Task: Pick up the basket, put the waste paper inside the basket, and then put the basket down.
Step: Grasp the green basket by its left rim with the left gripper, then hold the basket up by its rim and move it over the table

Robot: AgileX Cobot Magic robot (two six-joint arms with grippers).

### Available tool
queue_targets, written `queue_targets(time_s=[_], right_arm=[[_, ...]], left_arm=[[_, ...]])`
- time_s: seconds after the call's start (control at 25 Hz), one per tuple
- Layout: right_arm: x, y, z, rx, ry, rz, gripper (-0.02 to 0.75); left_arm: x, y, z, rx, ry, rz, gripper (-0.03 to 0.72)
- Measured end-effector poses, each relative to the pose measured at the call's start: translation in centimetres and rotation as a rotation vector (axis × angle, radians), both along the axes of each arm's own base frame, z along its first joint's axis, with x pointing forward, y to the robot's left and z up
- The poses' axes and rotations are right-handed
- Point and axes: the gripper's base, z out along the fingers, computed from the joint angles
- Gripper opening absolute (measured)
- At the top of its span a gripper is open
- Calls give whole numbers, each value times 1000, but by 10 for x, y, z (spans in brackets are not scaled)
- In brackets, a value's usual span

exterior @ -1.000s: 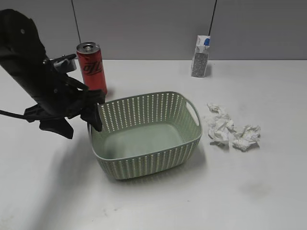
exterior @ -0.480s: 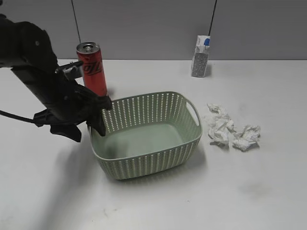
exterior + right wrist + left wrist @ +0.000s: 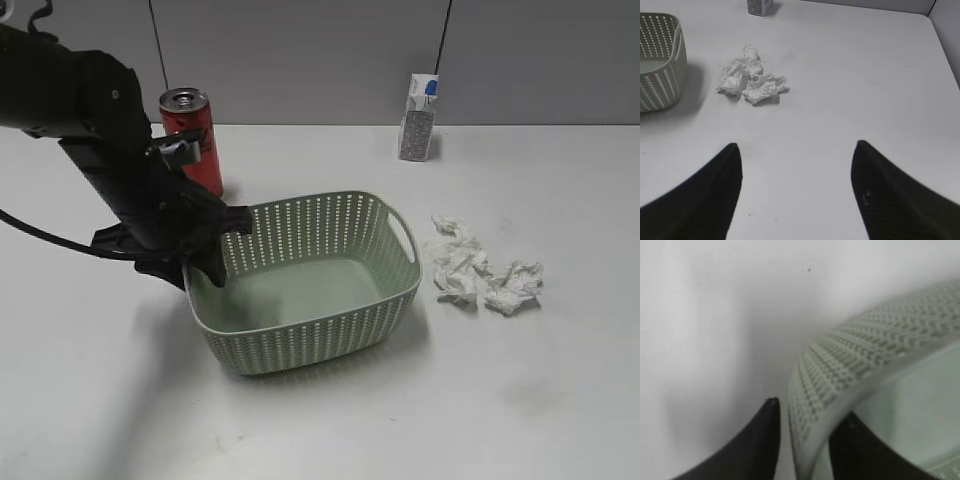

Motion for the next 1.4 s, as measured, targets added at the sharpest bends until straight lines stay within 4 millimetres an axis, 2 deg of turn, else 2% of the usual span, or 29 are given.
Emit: queue_targets(time_s=[0.16, 0.24, 0.44, 0.8, 0.96, 1.4], right_arm=[[0, 0, 0, 0, 0, 0, 517], [0, 0, 0, 0, 0, 0, 517], [0, 0, 0, 0, 0, 0, 517], [0, 0, 0, 0, 0, 0, 517], [0, 0, 0, 0, 0, 0, 517], [0, 0, 0, 0, 0, 0, 517]], left_arm=[[0, 2, 1, 25, 4, -22, 62], [-2, 3, 1, 39, 21, -40, 2], [-4, 8, 6, 92, 9, -87, 0], [2, 15, 60, 145, -162, -160, 0], [0, 19, 60, 191, -139, -188, 0], [-1, 18, 60, 178, -130, -180, 0]])
